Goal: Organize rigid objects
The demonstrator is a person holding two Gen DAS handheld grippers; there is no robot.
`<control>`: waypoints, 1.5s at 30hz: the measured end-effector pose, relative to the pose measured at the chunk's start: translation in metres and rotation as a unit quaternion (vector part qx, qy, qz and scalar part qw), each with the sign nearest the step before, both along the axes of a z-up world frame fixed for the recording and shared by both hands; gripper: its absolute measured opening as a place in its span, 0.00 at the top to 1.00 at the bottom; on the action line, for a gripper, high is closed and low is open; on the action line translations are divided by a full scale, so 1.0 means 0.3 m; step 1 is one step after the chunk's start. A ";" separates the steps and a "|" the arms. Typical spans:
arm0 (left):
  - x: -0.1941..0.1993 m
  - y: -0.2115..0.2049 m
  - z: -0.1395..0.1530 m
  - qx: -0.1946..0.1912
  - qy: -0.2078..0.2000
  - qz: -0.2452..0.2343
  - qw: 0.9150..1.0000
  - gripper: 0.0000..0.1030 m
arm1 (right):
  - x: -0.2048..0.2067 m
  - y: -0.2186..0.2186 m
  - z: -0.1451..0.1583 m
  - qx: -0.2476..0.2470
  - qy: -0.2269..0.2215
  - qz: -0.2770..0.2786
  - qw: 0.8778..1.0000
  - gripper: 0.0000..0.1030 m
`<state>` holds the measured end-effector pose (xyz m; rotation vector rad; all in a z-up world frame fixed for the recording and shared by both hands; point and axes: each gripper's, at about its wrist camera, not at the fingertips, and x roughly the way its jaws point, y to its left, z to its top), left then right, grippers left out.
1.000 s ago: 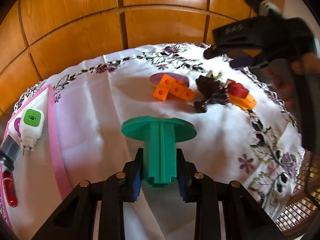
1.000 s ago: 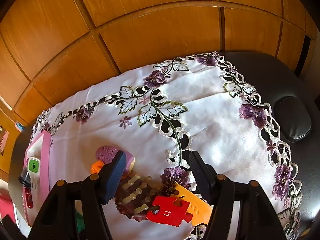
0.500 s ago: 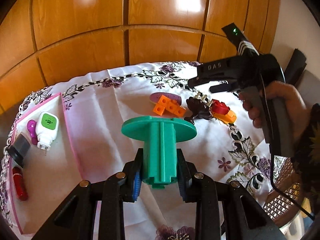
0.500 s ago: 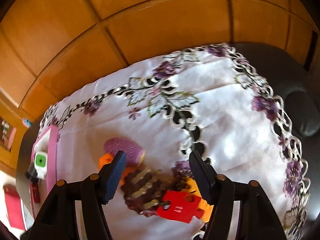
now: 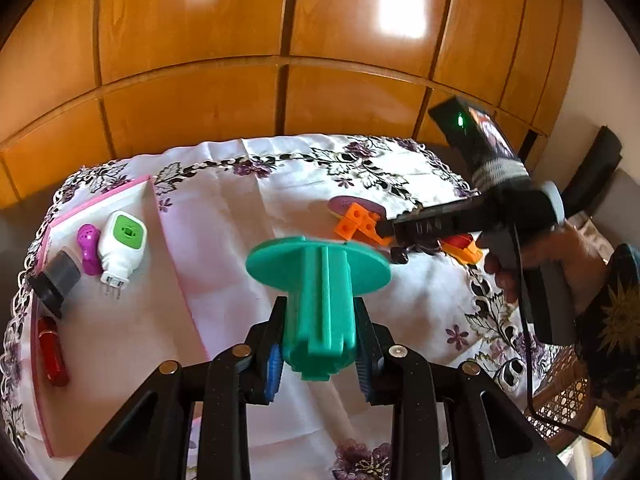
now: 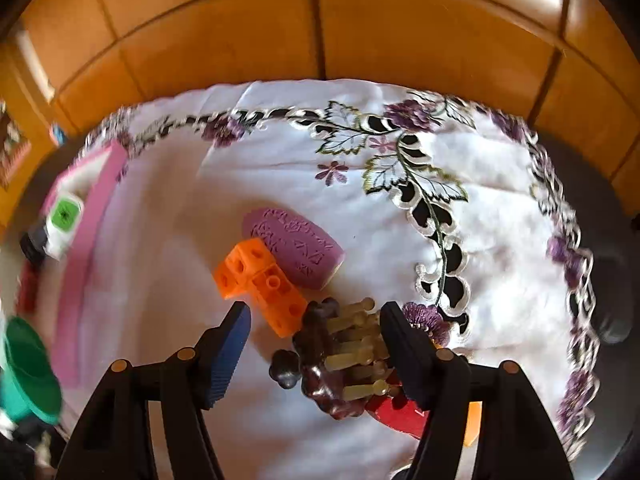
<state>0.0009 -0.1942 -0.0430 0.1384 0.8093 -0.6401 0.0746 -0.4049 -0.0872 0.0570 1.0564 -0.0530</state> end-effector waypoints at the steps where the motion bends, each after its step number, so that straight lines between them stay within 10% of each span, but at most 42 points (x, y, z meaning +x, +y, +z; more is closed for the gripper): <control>1: 0.005 0.009 0.002 -0.002 0.001 0.004 1.000 0.71 | 0.001 0.009 -0.004 -0.012 0.002 0.004 1.000 0.36; 3: 0.014 0.026 0.006 -0.006 0.003 0.012 1.000 0.72 | -0.003 0.016 -0.008 -0.047 0.002 0.001 0.999 0.61; 8: 0.037 0.079 0.014 -0.014 0.004 0.035 0.999 0.78 | -0.009 0.028 0.018 0.025 -0.007 0.035 0.999 0.62; 22: 0.068 0.112 -0.015 -0.020 0.042 0.030 0.998 0.82 | 0.018 0.031 -0.029 0.010 0.031 0.020 0.999 0.63; 26: 0.076 0.064 -0.023 -0.014 0.063 0.012 0.998 0.52 | 0.009 0.022 -0.015 0.005 0.028 0.005 1.000 0.63; 36: 0.125 -0.151 -0.089 0.005 0.113 -0.037 0.993 0.46 | 0.021 -0.013 -0.025 0.018 0.040 -0.023 0.999 0.62; 45: 0.255 -0.191 -0.182 -0.057 0.230 0.030 0.971 0.30 | 0.026 -0.028 -0.037 0.027 0.055 -0.031 0.998 0.62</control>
